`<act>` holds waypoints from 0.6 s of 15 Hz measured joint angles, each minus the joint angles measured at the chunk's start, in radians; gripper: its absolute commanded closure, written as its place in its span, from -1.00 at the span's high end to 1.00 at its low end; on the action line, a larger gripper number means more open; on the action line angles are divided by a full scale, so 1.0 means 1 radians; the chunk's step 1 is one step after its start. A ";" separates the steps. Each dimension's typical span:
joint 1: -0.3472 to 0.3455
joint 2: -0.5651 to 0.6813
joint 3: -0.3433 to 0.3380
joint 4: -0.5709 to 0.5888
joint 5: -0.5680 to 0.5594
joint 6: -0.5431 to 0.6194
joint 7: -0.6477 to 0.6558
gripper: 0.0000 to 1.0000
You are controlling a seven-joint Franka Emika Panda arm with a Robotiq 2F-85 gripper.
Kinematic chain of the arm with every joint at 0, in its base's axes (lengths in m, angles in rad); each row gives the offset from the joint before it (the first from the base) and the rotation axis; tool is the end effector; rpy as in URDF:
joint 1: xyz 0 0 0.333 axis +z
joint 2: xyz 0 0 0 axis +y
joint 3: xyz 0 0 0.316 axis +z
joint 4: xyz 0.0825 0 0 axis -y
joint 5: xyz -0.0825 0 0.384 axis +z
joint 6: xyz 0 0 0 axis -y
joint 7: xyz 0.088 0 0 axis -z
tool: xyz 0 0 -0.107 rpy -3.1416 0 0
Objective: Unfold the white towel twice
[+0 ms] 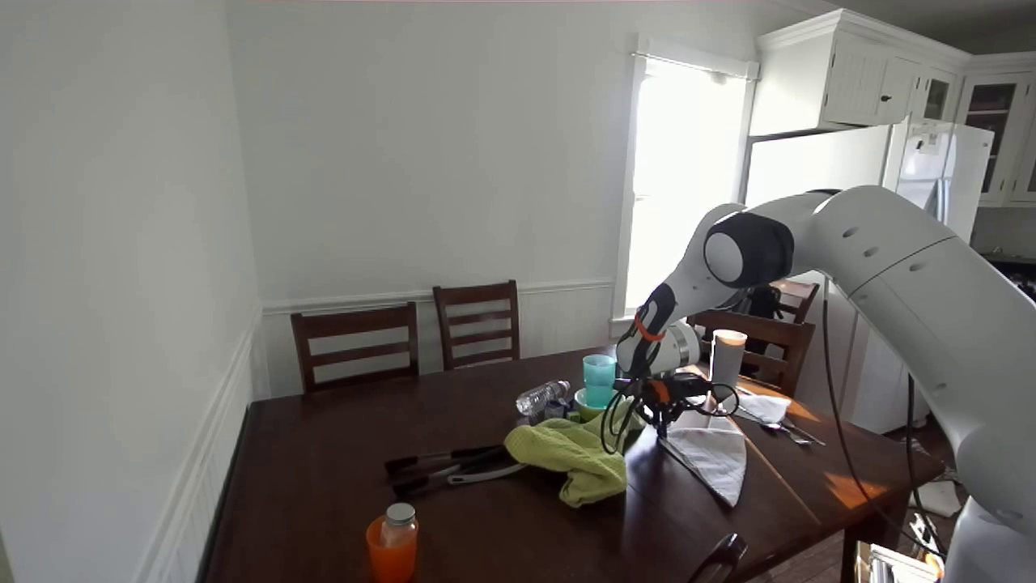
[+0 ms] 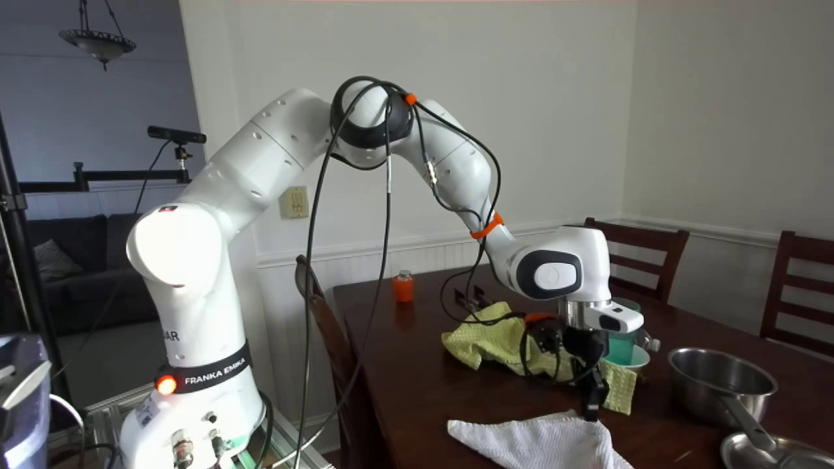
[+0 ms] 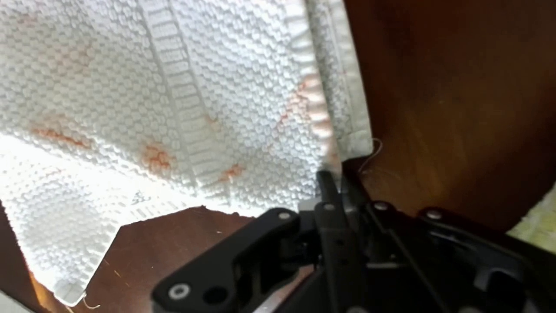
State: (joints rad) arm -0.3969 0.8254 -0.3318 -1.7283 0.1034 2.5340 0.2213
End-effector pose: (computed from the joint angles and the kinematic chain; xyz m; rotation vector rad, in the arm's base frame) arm 0.5059 -0.4297 0.1290 2.6444 -1.3285 -0.0276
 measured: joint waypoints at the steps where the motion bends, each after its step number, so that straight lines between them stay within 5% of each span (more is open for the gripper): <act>1: 0.001 0.000 -0.001 0.001 -0.001 -0.003 0.000 -0.99; 9: -0.001 -0.005 -0.020 0.004 -0.004 -0.010 -0.014 -0.98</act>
State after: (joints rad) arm -0.3974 0.8204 -0.3519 -1.7246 0.0998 2.5243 0.2078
